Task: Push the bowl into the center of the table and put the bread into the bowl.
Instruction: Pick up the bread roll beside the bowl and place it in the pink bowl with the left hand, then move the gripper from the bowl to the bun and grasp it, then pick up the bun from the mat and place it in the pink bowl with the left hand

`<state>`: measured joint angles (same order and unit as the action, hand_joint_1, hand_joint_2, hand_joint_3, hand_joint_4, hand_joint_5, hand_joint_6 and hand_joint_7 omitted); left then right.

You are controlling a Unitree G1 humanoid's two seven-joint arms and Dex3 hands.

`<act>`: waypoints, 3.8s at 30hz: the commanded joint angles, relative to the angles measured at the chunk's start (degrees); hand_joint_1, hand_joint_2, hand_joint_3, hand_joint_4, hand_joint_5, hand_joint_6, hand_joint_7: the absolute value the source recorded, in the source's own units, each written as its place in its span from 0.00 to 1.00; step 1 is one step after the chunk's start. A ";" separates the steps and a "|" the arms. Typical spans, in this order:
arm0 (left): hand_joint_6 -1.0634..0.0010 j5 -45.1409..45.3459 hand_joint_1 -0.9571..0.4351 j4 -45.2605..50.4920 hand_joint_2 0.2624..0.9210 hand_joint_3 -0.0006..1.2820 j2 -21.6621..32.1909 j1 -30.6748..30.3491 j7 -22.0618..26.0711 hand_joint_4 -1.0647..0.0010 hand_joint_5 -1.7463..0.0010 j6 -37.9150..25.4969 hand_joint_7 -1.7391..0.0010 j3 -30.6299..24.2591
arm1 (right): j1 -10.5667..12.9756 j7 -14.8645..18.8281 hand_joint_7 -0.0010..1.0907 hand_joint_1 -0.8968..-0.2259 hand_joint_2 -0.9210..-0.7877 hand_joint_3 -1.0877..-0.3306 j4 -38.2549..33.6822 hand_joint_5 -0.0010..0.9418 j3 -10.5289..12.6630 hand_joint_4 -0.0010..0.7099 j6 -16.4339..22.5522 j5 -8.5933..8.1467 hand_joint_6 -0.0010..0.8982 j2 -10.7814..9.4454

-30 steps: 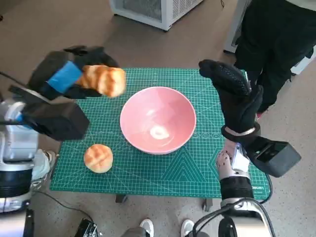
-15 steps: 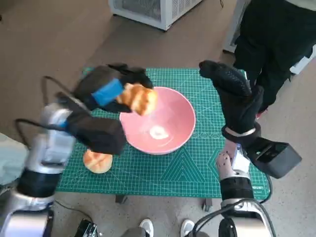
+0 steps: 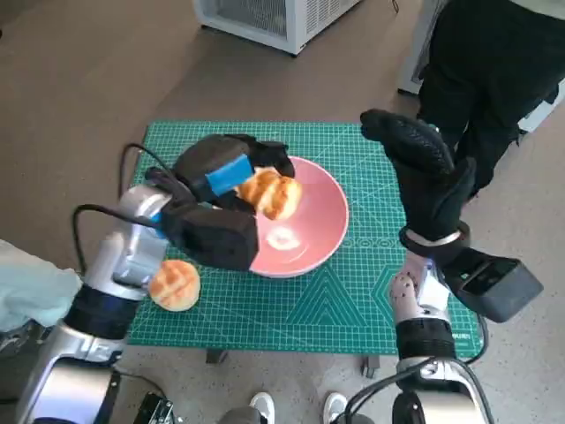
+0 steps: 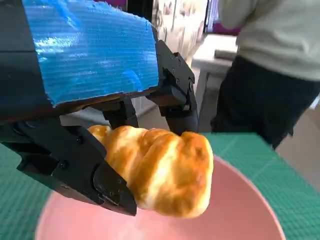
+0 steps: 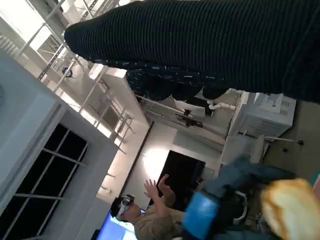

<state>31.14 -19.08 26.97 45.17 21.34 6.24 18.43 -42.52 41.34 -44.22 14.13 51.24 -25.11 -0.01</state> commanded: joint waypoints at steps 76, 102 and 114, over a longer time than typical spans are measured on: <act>0.74 -6.68 0.66 30.68 0.69 0.00 20.45 -38.69 12.72 0.85 1.00 -8.62 1.00 -19.43 | 2.28 -1.69 0.49 0.21 0.00 0.33 -0.77 0.00 -2.31 0.29 -1.38 0.55 0.04 -1.71; 0.45 2.00 0.78 10.42 0.85 0.03 14.34 -32.16 4.99 0.56 0.99 -6.66 0.96 -5.33 | 3.13 -1.22 0.51 0.21 0.00 0.32 0.35 0.00 -2.13 0.29 -1.97 0.34 0.03 -1.28; 0.43 3.37 0.69 12.04 1.00 0.06 16.14 -33.20 2.16 0.35 0.34 -3.94 0.34 -5.91 | 3.42 -1.40 0.52 0.22 0.00 0.32 0.68 0.00 -2.05 0.29 -2.16 0.40 0.02 -1.18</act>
<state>35.34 -7.79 42.50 13.78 22.76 1.53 12.74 -40.64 39.69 -43.24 12.08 49.80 -24.57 -1.27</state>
